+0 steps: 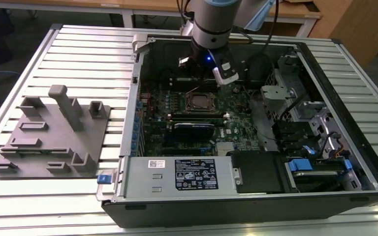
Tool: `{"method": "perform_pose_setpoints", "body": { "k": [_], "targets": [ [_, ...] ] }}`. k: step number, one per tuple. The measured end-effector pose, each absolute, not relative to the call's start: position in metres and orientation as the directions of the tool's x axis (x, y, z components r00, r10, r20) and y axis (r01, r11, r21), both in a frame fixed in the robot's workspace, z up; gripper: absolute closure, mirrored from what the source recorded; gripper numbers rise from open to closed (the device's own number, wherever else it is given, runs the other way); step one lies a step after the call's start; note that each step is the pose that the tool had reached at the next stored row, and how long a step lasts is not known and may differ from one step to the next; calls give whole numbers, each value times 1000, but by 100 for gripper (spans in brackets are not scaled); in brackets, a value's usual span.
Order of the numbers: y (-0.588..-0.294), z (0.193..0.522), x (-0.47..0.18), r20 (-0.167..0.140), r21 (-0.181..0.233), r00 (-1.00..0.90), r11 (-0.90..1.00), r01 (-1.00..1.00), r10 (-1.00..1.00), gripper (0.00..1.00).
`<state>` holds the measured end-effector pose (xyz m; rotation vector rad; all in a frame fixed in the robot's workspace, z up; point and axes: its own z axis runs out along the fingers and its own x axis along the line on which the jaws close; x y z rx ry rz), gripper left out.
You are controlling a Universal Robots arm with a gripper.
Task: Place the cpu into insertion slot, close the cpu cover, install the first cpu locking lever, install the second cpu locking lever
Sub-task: 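Install the first cpu locking lever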
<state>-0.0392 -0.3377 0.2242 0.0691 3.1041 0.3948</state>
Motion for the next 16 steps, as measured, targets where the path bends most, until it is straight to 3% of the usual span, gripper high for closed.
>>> {"method": "perform_pose_setpoints", "body": {
  "k": [10,16],
  "targets": [
    [-337,222,-39,-7,250,-997,965,78,83,90],
    [-337,217,-39,-27,251,-996,965,75,84,90]
  ]
}}
